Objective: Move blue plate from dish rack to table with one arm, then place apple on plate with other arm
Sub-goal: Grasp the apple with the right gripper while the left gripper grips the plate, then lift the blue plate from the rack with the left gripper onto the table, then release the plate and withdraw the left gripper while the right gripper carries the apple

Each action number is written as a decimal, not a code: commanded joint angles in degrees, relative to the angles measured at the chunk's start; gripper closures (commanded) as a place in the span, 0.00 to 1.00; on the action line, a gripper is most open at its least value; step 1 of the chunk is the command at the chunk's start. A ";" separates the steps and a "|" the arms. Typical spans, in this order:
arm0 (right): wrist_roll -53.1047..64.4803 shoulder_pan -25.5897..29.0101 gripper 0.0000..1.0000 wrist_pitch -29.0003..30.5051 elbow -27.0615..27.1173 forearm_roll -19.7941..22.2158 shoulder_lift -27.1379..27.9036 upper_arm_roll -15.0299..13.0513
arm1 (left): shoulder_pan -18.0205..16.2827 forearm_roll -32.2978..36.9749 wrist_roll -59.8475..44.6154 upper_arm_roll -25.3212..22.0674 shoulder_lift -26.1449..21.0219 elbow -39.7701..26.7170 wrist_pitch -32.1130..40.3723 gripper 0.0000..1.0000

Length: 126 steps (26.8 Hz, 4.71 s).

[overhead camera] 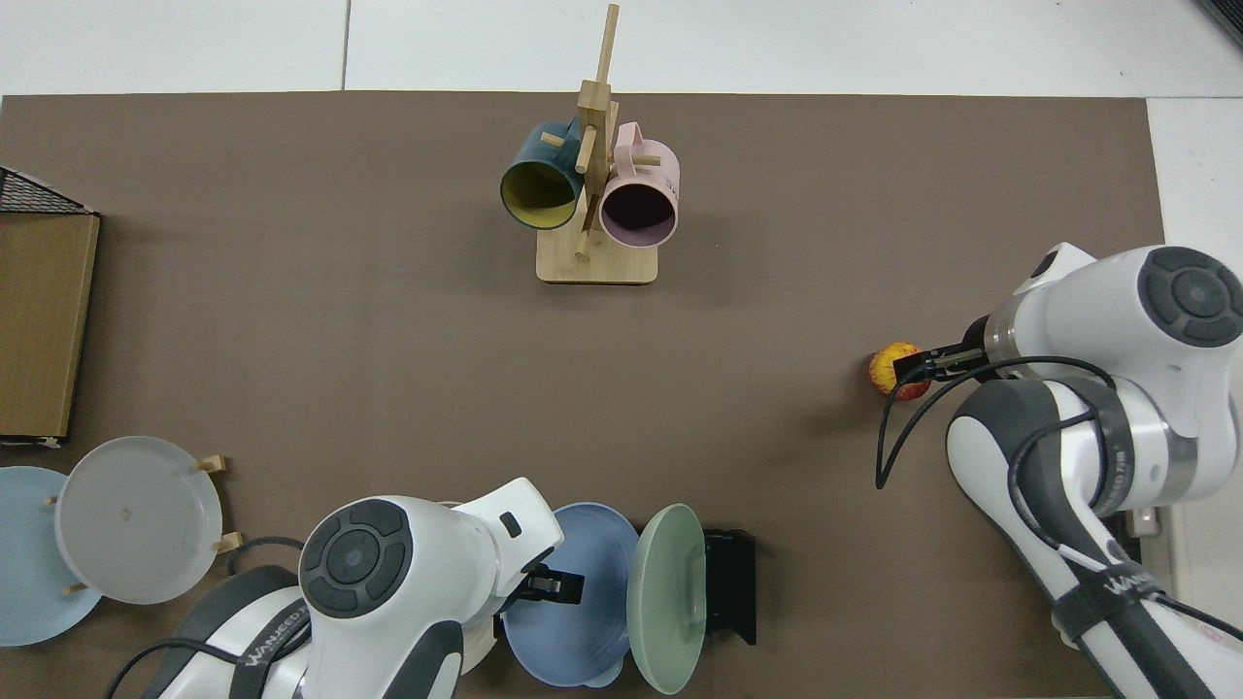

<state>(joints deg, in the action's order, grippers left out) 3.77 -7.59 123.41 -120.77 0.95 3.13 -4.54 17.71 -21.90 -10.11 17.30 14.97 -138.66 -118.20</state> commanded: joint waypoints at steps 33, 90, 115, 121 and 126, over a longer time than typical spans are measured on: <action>1.68 1.09 0.00 14.23 -8.34 -0.78 5.84 0.32 | -7.50 5.47 -3.86 0.72 1.47 12.01 20.20 1.00; 1.68 0.39 0.00 21.61 -5.88 -6.84 9.26 0.32 | -11.03 -13.87 11.26 2.13 -25.87 15.70 -16.81 0.62; -3.93 -6.37 1.00 9.15 3.16 -6.84 6.63 0.05 | -14.54 15.03 -1.58 0.81 -19.02 30.81 3.57 0.00; -16.76 -15.94 1.00 7.90 5.72 -5.87 6.80 -0.21 | -17.44 17.77 -0.88 0.81 -17.87 40.29 15.95 0.00; -18.44 -19.37 1.00 8.26 5.98 -7.10 6.19 1.37 | -20.16 17.77 -0.70 0.72 -17.17 44.00 20.19 0.00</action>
<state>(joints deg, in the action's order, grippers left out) -12.65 -24.57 132.47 -115.38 -5.37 9.89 -3.94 -0.47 -5.50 -10.94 17.85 -1.87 -98.42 -102.04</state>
